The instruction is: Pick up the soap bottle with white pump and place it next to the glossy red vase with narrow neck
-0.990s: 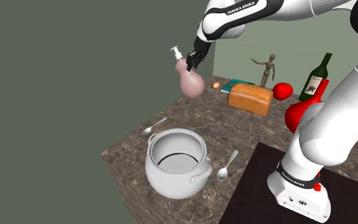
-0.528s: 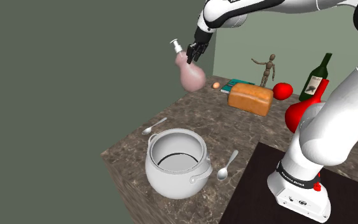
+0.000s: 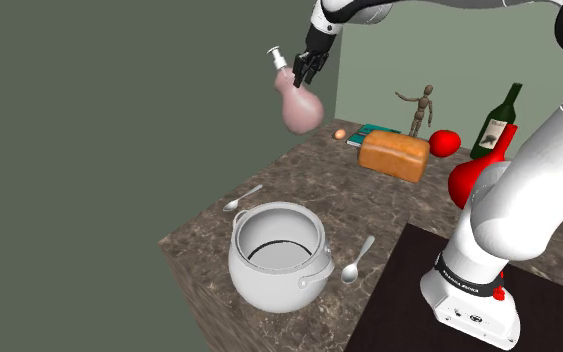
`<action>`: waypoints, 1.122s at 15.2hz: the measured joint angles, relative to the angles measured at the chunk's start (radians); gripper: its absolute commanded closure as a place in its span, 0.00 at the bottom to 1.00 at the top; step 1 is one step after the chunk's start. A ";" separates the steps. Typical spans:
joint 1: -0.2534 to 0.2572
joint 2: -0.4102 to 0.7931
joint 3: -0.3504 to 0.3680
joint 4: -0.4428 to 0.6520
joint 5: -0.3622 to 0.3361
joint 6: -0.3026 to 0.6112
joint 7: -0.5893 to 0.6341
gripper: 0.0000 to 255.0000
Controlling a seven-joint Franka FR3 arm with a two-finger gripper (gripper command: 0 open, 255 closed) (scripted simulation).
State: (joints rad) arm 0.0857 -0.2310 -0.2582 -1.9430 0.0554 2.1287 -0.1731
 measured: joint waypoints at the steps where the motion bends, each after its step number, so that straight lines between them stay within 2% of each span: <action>1: -0.001 -0.006 0.000 0.004 -0.002 -0.010 0.000 1.00; 17: 0.002 0.052 -0.005 0.290 0.008 -0.240 0.010 1.00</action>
State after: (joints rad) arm 0.0879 -0.1791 -0.2633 -1.6528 0.0633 1.8888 -0.1636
